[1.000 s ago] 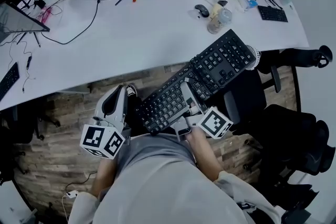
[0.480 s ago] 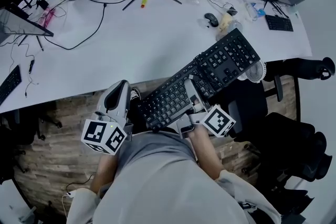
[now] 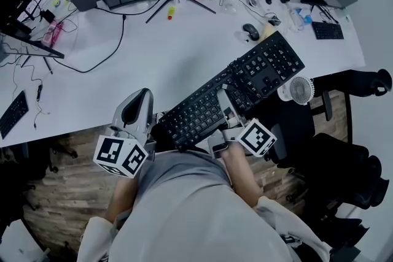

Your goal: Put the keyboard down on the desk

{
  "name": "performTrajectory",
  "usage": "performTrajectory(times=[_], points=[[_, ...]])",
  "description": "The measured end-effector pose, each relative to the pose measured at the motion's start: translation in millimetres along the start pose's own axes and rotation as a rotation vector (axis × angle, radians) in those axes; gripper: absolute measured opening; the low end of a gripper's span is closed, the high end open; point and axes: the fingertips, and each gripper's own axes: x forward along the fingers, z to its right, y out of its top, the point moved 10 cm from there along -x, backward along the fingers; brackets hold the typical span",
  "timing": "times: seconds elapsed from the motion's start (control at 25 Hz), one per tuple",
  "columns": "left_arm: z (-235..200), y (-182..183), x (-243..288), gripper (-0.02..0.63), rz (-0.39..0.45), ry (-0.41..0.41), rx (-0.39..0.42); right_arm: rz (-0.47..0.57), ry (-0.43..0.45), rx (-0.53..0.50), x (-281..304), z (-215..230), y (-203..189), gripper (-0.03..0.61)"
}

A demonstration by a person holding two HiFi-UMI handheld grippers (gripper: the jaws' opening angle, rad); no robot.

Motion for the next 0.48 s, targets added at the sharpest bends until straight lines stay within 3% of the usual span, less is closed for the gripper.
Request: performTrajectory(times=[0.48], points=[[-54,35,36,0.0,-0.007,-0.064,0.0,0.032,-0.041,0.013,56,-20,0,0.071]])
